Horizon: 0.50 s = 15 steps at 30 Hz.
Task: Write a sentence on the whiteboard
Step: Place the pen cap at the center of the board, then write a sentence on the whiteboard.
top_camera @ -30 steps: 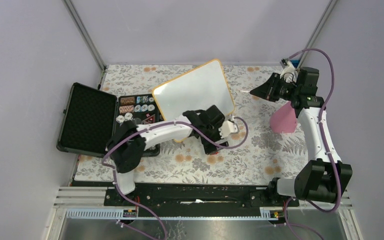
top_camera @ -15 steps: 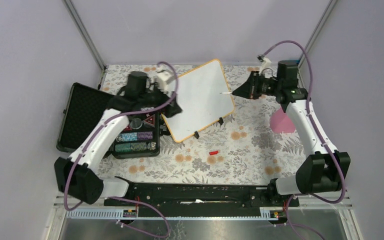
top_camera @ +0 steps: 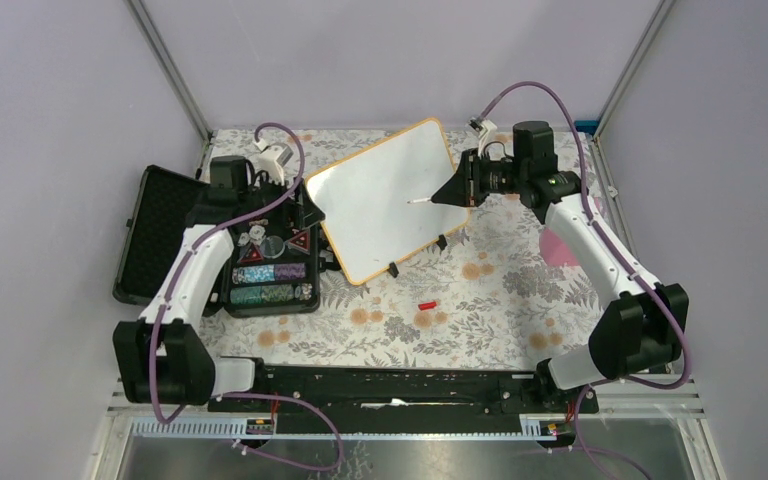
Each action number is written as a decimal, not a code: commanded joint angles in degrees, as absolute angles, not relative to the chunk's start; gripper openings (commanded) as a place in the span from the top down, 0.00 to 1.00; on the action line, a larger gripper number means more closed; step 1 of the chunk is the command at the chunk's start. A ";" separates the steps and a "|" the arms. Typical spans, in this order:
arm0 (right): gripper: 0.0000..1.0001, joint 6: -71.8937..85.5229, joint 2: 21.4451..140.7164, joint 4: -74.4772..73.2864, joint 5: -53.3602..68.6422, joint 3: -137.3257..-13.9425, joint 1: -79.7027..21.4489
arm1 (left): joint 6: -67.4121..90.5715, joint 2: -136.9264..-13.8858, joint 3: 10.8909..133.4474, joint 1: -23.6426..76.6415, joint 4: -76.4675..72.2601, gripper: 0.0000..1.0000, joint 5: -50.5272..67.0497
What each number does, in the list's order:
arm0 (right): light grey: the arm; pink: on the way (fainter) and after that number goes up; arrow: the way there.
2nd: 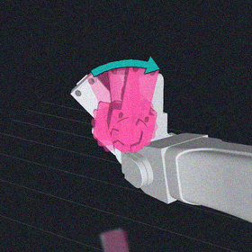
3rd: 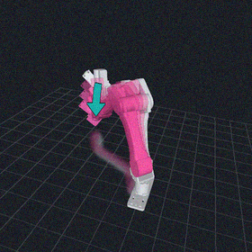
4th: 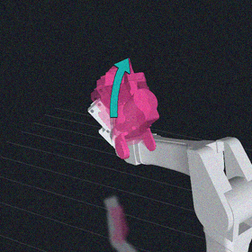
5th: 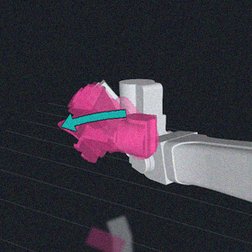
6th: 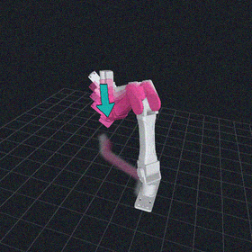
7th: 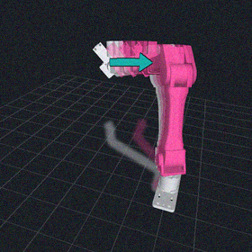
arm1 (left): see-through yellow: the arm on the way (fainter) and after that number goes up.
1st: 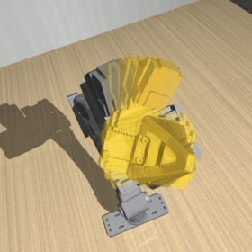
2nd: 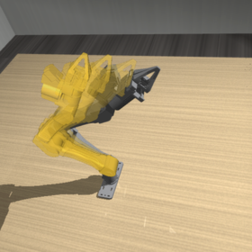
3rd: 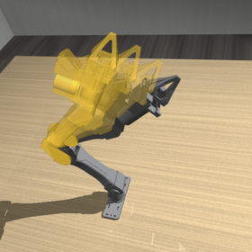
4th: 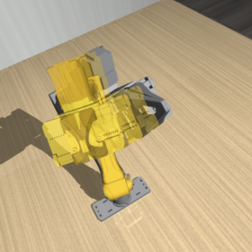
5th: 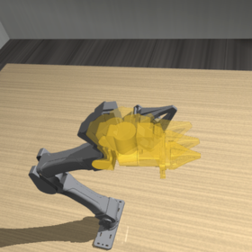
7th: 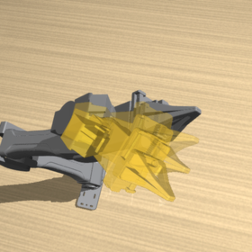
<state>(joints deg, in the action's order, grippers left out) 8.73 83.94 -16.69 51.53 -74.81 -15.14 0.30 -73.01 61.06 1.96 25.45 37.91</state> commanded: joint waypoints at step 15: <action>1.00 3.71 84.10 -15.40 53.08 -76.18 -17.38 | -6.83 -83.16 67.25 2.04 18.89 0.69 41.44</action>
